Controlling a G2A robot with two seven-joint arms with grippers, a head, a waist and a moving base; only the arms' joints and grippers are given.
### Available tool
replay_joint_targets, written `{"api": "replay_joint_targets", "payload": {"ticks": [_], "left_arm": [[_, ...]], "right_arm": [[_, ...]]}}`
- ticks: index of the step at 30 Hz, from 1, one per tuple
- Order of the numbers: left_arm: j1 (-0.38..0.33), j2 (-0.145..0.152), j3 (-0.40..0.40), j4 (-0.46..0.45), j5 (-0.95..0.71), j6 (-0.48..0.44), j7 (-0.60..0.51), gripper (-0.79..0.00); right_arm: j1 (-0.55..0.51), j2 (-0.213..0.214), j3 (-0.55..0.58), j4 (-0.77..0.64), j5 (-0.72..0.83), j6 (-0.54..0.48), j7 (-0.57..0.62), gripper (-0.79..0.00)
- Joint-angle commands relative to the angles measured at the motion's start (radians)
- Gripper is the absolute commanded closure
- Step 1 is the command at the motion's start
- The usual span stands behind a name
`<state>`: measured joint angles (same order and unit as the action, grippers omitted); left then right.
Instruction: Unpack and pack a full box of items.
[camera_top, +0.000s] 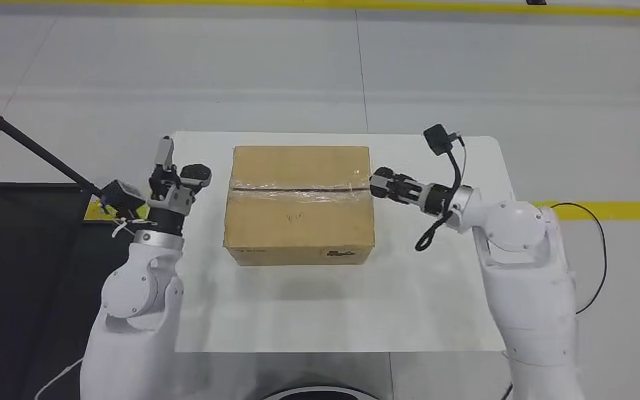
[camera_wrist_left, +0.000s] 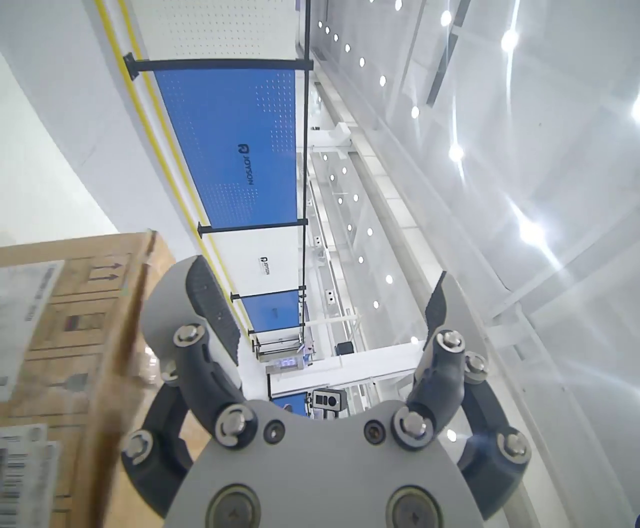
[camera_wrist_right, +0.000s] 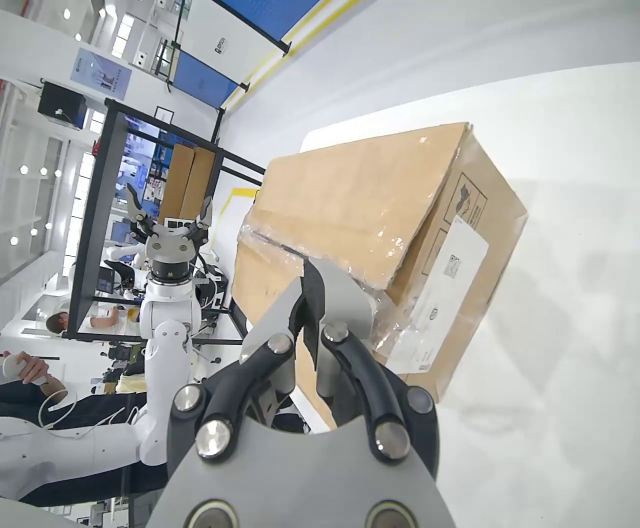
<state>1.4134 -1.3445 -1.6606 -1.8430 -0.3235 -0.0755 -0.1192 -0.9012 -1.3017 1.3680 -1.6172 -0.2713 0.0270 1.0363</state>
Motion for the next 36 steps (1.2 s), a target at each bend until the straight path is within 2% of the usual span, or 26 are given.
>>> {"api": "replay_joint_targets", "payload": {"ticks": [1, 6, 12, 17, 29, 33, 36], "left_arm": [[0.011, 0.001, -0.016, 0.019, -0.026, -0.011, -0.013, -0.785], [0.026, 0.004, -0.035, 0.051, -0.057, -0.027, -0.051, -0.785], [0.034, 0.007, -0.053, 0.065, -0.072, -0.037, -0.079, -0.785], [0.035, 0.011, -0.067, 0.075, -0.084, -0.033, -0.102, -0.785], [0.035, 0.019, -0.092, 0.084, -0.093, -0.020, -0.143, -0.785], [0.036, 0.022, -0.100, 0.089, -0.095, -0.020, -0.153, -0.785], [0.036, 0.024, -0.108, 0.092, -0.100, -0.018, -0.159, -0.785]], "right_arm": [[0.031, -0.006, -0.043, 0.023, 0.016, 0.045, -0.015, 0.000], [0.129, -0.026, -0.145, 0.123, 0.064, 0.137, -0.045, 0.000], [0.225, -0.043, -0.235, 0.241, 0.127, 0.188, 0.027, 0.000], [0.276, -0.058, -0.297, 0.312, 0.142, 0.224, 0.012, 0.000], [0.370, -0.093, -0.412, 0.433, 0.176, 0.260, -0.006, 0.000], [0.382, -0.105, -0.424, 0.421, 0.218, 0.218, -0.062, 0.000], [0.387, -0.108, -0.438, 0.418, 0.222, 0.223, -0.043, 0.000]]}}
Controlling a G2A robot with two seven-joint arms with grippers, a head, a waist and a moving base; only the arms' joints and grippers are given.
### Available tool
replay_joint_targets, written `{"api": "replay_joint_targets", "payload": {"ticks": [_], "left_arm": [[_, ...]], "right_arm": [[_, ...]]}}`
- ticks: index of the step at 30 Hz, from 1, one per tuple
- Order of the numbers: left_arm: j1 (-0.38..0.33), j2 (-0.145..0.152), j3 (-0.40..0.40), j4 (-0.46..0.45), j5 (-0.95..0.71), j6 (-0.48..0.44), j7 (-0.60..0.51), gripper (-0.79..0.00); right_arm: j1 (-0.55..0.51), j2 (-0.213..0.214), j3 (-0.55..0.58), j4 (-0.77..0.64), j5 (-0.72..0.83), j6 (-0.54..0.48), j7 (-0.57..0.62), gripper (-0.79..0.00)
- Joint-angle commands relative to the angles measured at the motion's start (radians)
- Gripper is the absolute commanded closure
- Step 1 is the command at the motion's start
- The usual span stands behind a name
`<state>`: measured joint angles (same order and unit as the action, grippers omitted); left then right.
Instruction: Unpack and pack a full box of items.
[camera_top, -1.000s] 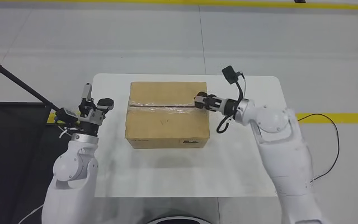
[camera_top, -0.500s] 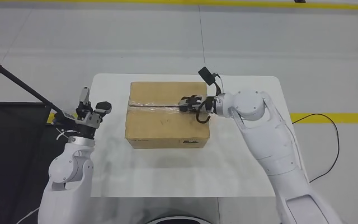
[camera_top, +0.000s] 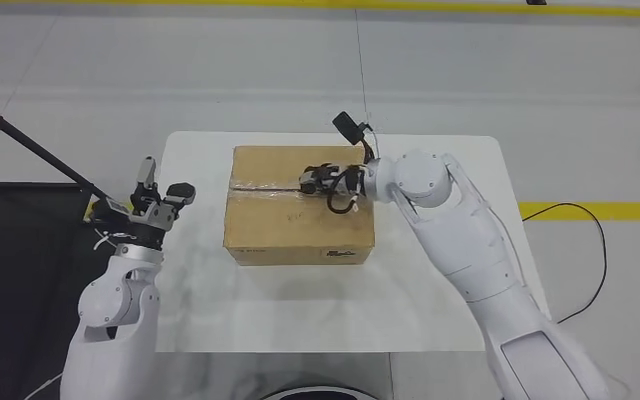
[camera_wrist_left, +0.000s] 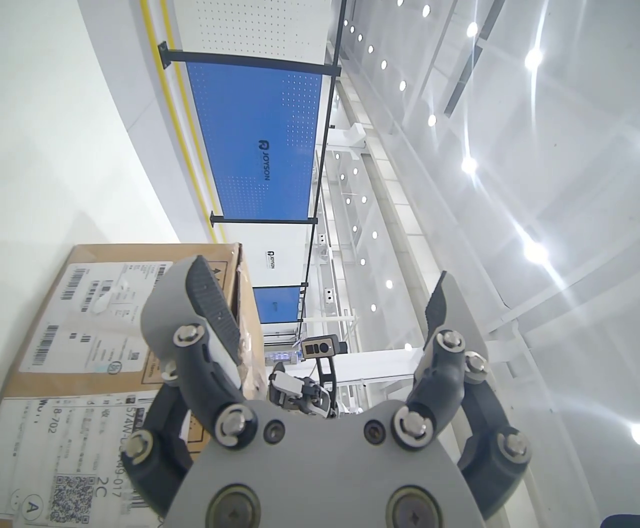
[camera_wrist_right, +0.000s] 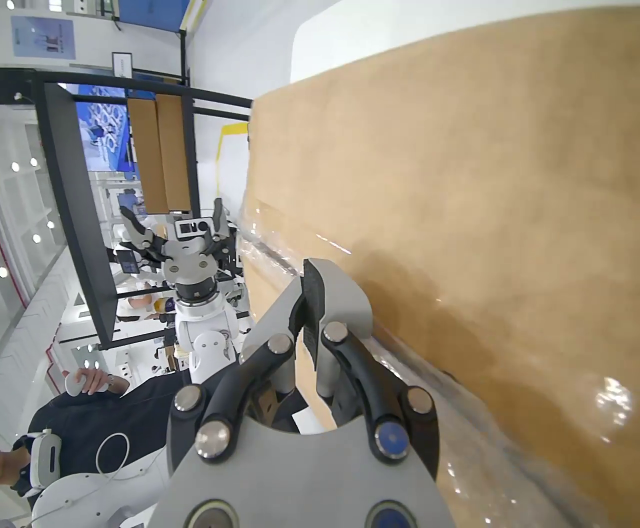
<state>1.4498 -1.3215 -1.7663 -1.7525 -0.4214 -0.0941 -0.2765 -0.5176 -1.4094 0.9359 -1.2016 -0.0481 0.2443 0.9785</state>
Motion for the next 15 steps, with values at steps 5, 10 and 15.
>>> {"api": "replay_joint_targets", "payload": {"ticks": [5, 10, 15], "left_arm": [[-0.005, 0.003, -0.006, 0.007, -0.010, 0.004, -0.008, -0.785], [-0.014, 0.006, -0.007, 0.014, -0.012, 0.008, -0.016, -0.785], [-0.022, 0.008, -0.001, 0.014, -0.008, 0.014, -0.023, -0.785]], "right_arm": [[0.026, -0.007, -0.032, 0.044, -0.002, 0.020, 0.042, 0.000], [0.025, -0.001, -0.015, 0.060, 0.007, -0.005, 0.074, 0.000], [-0.012, 0.021, 0.032, 0.025, -0.007, -0.006, 0.100, 0.000]]}}
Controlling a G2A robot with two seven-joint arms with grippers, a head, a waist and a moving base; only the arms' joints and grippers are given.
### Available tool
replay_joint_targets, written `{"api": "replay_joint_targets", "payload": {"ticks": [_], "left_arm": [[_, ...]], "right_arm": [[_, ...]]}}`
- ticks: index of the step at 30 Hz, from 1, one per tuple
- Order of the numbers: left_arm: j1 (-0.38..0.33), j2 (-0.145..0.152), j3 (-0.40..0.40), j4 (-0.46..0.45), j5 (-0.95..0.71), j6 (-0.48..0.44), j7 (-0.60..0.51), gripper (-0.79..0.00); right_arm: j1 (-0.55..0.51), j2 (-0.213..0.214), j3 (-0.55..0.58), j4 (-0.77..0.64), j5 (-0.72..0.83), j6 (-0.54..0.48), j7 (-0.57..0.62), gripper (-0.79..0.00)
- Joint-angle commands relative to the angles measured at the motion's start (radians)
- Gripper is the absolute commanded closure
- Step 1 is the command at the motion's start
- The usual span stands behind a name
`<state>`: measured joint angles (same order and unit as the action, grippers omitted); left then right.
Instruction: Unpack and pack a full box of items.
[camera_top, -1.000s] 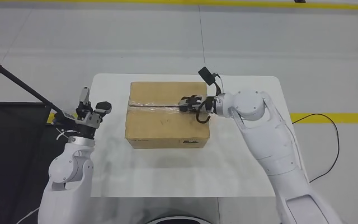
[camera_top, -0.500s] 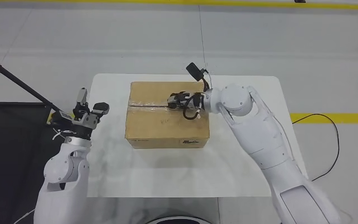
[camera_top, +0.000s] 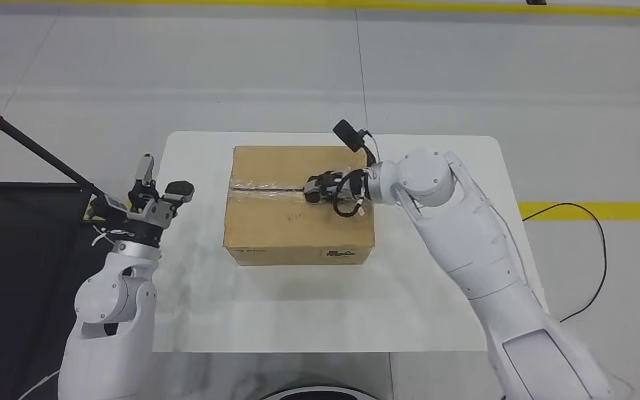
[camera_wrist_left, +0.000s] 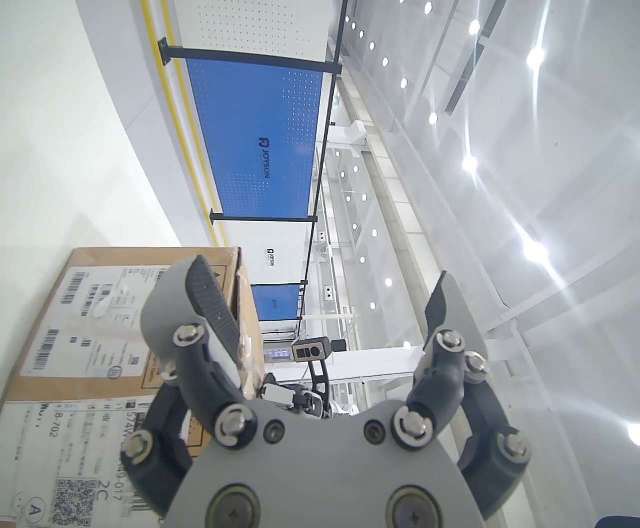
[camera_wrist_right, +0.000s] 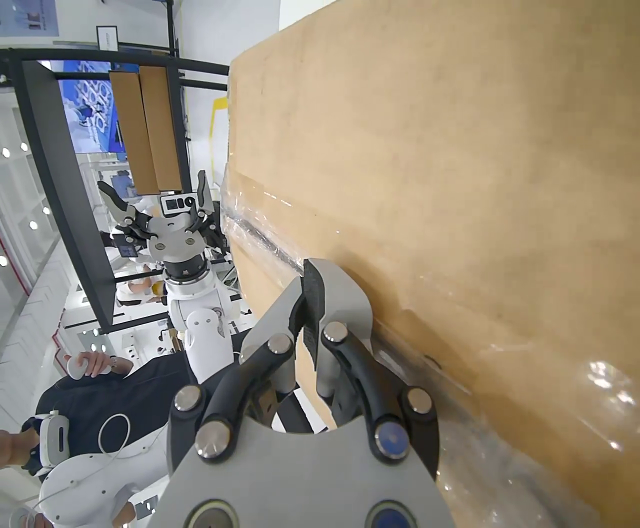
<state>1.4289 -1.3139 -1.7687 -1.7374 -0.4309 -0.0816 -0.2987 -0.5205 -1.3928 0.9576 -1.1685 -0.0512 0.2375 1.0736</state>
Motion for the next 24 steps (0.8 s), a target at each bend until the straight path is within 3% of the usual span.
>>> {"api": "replay_joint_targets", "payload": {"ticks": [1, 24], "left_arm": [[-0.002, 0.001, 0.003, -0.002, 0.002, 0.003, -0.002, -0.785], [-0.016, 0.007, 0.056, -0.017, 0.038, 0.018, 0.004, -0.785]], "right_arm": [[-0.020, 0.010, 0.020, -0.018, -0.009, 0.001, 0.011, 0.000], [-0.270, 0.117, 0.358, -0.175, 0.025, -0.013, -0.006, 0.000]]}}
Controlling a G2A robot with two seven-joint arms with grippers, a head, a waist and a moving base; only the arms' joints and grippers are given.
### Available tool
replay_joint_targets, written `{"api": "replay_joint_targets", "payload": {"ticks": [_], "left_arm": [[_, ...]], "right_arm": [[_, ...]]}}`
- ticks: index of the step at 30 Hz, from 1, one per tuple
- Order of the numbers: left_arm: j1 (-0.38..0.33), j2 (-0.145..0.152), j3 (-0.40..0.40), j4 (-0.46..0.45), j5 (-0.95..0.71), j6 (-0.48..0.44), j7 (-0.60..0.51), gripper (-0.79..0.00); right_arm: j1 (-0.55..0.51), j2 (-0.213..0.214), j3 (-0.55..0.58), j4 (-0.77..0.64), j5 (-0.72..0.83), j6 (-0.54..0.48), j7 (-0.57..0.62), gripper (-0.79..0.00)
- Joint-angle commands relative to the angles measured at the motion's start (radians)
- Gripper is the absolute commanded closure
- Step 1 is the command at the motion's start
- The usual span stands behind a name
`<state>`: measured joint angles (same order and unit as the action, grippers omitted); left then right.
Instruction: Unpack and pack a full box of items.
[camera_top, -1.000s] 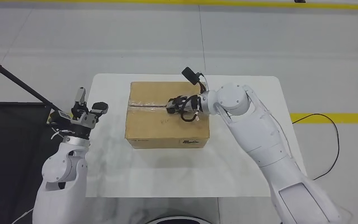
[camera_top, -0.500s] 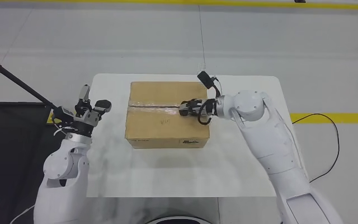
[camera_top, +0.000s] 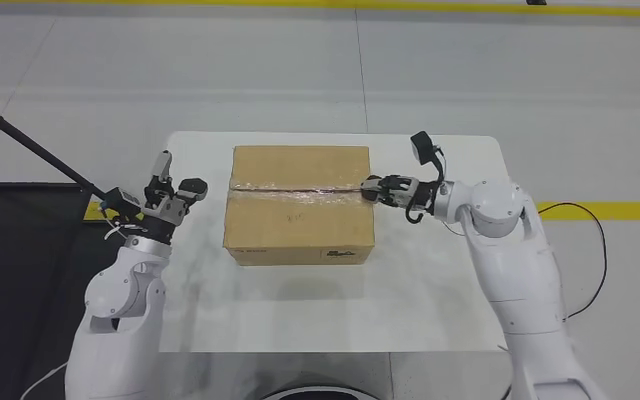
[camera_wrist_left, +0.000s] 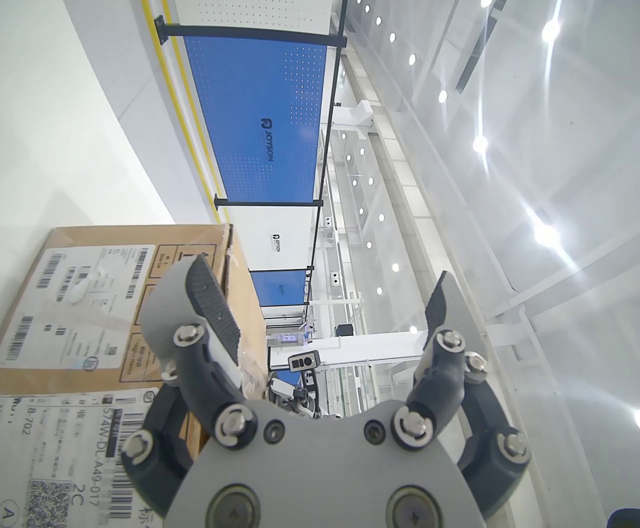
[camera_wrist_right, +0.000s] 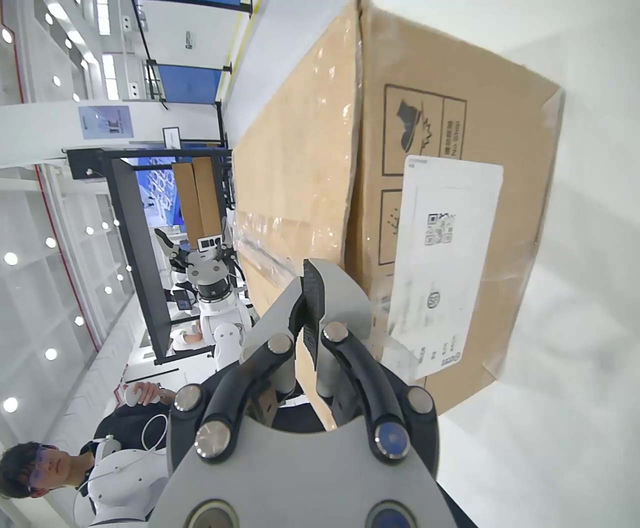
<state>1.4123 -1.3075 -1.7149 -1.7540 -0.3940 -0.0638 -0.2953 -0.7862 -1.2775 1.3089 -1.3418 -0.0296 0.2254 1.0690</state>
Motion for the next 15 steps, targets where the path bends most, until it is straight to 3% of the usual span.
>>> {"api": "replay_joint_targets", "payload": {"ticks": [1, 15], "left_arm": [[0.000, 0.000, 0.004, -0.001, 0.002, 0.000, 0.001, -0.785], [-0.001, 0.003, 0.032, 0.001, 0.017, 0.002, 0.008, -0.785]], "right_arm": [[-0.009, 0.005, 0.013, -0.003, 0.008, -0.004, 0.000, 0.000], [-0.021, 0.021, 0.011, 0.026, 0.031, -0.017, 0.000, 0.000]]}}
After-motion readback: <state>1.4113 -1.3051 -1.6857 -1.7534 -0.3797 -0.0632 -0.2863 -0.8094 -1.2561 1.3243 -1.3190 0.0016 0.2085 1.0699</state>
